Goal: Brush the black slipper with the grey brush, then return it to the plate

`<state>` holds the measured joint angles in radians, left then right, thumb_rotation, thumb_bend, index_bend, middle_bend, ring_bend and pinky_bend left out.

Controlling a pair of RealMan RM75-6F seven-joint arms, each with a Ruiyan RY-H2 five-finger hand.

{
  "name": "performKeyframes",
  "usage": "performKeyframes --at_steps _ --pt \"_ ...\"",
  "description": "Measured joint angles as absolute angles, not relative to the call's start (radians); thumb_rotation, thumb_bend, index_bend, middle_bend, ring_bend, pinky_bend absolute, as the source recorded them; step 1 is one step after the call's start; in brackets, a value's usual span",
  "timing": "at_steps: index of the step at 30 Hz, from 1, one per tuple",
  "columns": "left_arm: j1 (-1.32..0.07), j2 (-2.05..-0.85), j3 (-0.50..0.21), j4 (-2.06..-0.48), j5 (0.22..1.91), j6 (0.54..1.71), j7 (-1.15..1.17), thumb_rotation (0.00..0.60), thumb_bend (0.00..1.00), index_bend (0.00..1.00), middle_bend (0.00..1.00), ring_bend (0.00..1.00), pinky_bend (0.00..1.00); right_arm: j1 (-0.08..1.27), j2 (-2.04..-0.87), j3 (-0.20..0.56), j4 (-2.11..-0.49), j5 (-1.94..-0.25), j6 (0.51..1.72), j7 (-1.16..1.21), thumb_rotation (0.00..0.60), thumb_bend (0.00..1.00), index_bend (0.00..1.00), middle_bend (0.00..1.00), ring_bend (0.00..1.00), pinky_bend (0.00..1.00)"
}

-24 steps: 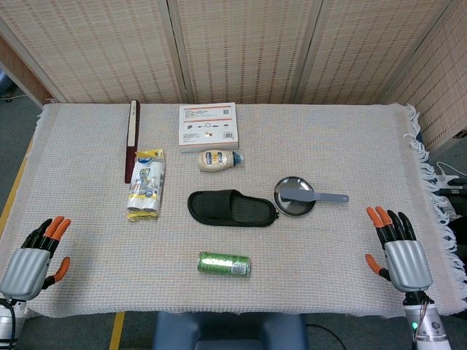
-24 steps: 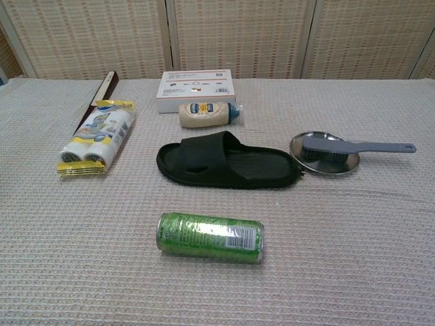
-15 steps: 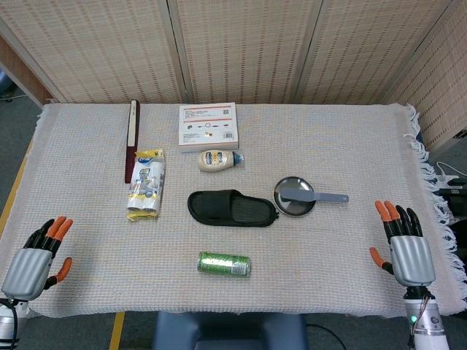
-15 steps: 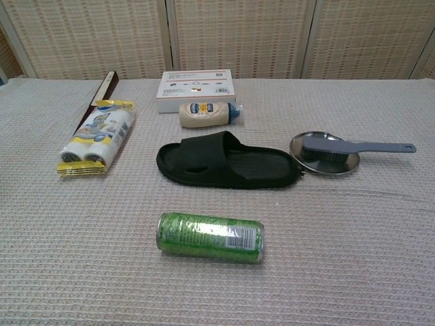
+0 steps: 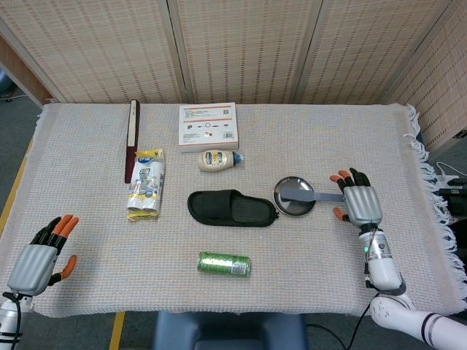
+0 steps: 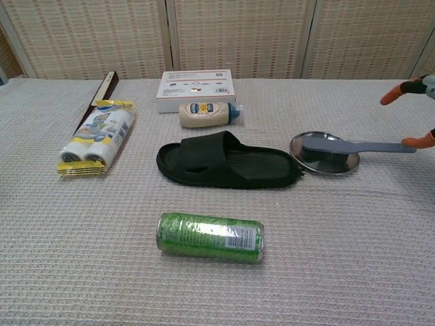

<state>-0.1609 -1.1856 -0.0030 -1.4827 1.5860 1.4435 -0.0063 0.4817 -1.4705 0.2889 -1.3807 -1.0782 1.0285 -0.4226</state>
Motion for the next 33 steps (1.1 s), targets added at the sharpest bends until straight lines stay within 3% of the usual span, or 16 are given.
performKeyframes --at_steps 16,33 --pt "-0.158 -1.166 -0.003 -1.486 1.567 1.436 -0.042 0.6 0.46 0.0 0.0 0.0 0.17 0.656 -1.666 0.315 -1.143 -0.896 0.868 -0.462 0.6 0.17 0.27 0.17 0.02 0.18" --pt "-0.151 -1.158 -0.001 -1.494 1.572 1.45 -0.043 0.6 0.46 0.0 0.0 0.0 0.17 0.699 -1.696 0.291 -1.129 -0.847 0.871 -0.461 0.6 0.17 0.38 0.23 0.11 0.34"
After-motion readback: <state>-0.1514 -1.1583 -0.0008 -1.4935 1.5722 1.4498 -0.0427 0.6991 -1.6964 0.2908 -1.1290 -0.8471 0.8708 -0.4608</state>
